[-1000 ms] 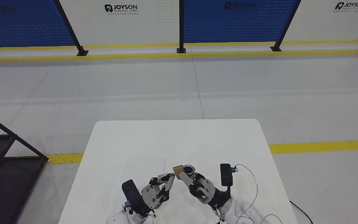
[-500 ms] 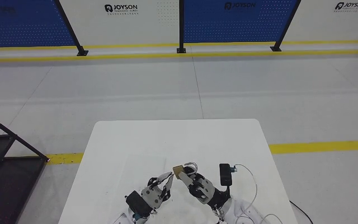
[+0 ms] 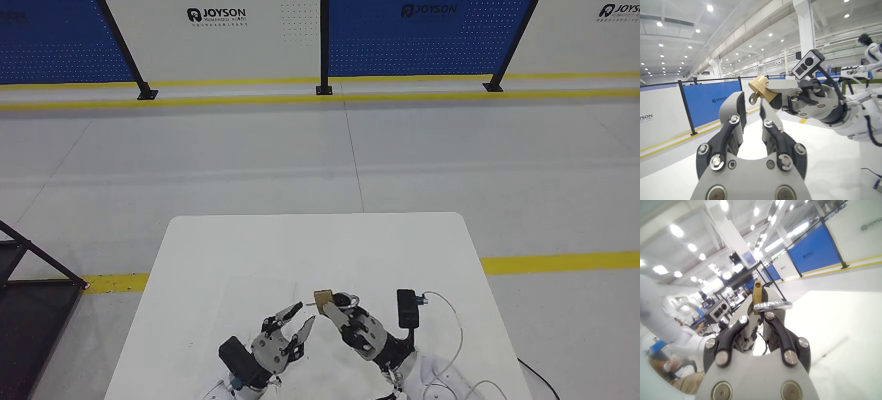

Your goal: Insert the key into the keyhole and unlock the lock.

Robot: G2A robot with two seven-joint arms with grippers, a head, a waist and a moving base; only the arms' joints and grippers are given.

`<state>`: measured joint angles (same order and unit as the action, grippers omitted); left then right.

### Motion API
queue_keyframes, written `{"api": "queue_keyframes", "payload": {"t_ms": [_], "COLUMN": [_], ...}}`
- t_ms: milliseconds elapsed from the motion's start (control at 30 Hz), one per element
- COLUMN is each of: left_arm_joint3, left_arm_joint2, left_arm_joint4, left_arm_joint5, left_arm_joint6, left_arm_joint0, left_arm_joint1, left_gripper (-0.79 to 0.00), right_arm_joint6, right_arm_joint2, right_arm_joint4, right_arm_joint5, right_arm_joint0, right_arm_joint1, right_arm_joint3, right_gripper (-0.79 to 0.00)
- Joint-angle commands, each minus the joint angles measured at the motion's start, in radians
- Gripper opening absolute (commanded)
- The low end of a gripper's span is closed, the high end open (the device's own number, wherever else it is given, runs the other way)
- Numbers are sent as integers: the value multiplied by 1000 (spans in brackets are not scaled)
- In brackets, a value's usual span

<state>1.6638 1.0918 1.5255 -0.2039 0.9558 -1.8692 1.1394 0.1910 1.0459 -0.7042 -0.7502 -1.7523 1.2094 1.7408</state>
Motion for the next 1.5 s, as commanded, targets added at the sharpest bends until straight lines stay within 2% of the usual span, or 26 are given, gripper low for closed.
{"api": "queue_keyframes", "payload": {"t_ms": [0,133,300,400,500,633,800,833,867,900,933,1133,1467], "left_arm_joint3": [1,24,71,79,77,52,40,40,40,40,40,40,40], "left_arm_joint2": [19,110,293,396,451,490,497,497,497,497,497,497,497], "left_arm_joint4": [-34,-135,-207,-244,-282,-339,-356,-356,-356,-356,-356,-356,-356], "left_arm_joint5": [-77,-259,-418,-440,-448,-477,-490,-490,-490,-490,-490,-490,-490], "left_arm_joint6": [6,35,85,116,146,172,170,170,170,170,170,170,170], "left_arm_joint0": [-21,-94,-238,-317,-364,-382,-378,-378,-378,-378,-378,-378,-378], "left_arm_joint1": [-8,-33,-71,-84,-89,-90,-90,-90,-90,-90,-90,-90,-90], "left_gripper": [0,0,0,0,0,0,0,0,0,0,0,0,0], "right_arm_joint6": [-4,-72,-230,-304,-343,-382,-385,-377,-369,-363,-355,-333,-282], "right_arm_joint2": [-3,-45,-164,-257,-348,-445,-516,-524,-531,-538,-545,-572,-567], "right_arm_joint4": [5,30,14,-6,-24,-16,-18,-19,-21,-29,-37,-127,-246], "right_arm_joint5": [24,86,240,316,373,403,451,459,466,475,482,503,515], "right_arm_joint0": [11,65,182,251,310,374,429,437,443,449,453,455,412], "right_arm_joint1": [2,12,41,68,100,142,186,193,199,205,210,218,201], "right_arm_joint3": [-12,-60,-161,-228,-293,-377,-470,-484,-496,-507,-516,-524,-456], "right_gripper": [-785,-785,-785,-785,-785,-785,-785,-557,-416,-46,0,0,0]}}
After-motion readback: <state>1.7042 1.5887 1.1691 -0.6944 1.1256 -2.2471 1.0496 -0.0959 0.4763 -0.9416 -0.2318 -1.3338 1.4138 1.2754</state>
